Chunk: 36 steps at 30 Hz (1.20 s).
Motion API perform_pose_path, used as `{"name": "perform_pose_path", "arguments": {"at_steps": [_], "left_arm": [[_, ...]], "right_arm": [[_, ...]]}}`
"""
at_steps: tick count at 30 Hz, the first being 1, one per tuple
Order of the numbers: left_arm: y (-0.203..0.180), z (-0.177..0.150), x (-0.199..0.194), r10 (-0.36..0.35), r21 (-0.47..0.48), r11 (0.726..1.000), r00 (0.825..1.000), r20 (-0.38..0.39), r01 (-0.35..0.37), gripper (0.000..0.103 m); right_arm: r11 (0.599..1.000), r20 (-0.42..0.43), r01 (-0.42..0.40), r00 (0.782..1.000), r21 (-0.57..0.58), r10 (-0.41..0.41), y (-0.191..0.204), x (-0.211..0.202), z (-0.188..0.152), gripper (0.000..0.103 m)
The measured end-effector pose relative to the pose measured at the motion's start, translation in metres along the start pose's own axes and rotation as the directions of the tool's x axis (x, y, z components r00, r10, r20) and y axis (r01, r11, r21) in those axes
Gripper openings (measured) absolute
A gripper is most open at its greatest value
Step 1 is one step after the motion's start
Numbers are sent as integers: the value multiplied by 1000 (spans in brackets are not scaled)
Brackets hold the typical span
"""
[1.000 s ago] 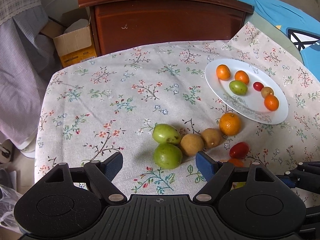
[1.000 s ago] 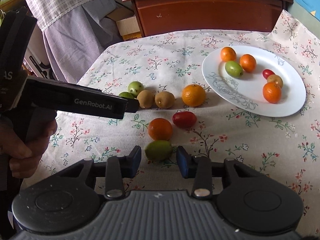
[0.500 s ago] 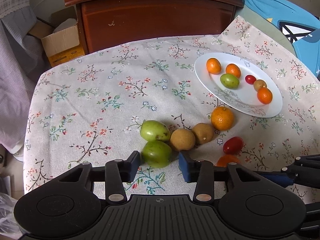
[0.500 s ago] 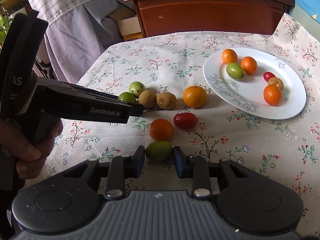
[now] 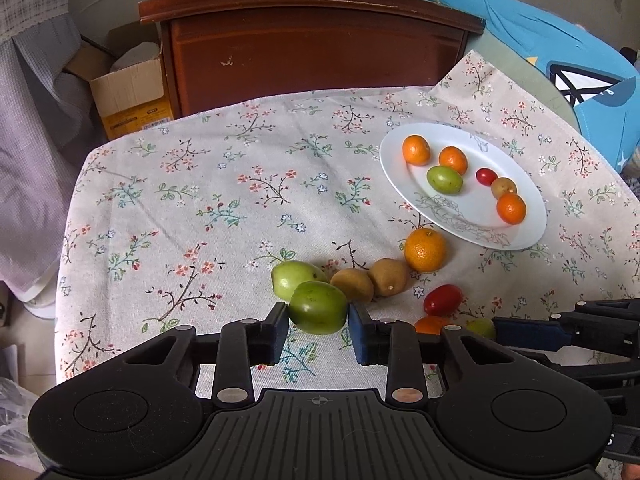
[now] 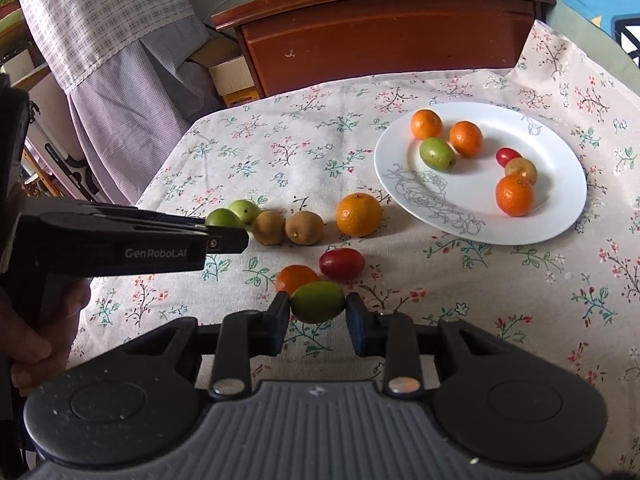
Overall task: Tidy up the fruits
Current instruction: 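Grasp a large green jujube with the left gripper while the right gripper holds its jujube, then lower both green jujubes onto the white plate and open both grippers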
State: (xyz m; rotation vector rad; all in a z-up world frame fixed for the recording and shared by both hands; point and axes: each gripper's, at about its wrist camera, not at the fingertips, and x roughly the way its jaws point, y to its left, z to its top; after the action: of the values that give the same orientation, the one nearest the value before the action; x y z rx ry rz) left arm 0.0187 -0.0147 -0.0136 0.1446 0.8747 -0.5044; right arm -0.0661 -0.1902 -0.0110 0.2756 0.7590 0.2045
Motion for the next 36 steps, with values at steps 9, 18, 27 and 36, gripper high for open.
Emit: {"name": "perform_pose_path", "arguments": {"at_steps": [9,18,27,36], "left_arm": [[-5,-1,-6,-4,4,1000,1000,-7,4,30],[-9,5,-15,-16,-5,1000,1000,24,16,30],[-20,27,-27,-43,-5,999,994,103,43,30],[-42,60,-28,-117,7,993,979,166,118,30]], "right_arm": [[999,7,12,1000,47,-12,-9,-2,4,31],[998,33,17,999,66,-19,-14,-7,10,31],[994,127,19,991,107,-32,-29,-28,35,31],[990,225,50,971,133,-79,-57,-49,72,31]]}}
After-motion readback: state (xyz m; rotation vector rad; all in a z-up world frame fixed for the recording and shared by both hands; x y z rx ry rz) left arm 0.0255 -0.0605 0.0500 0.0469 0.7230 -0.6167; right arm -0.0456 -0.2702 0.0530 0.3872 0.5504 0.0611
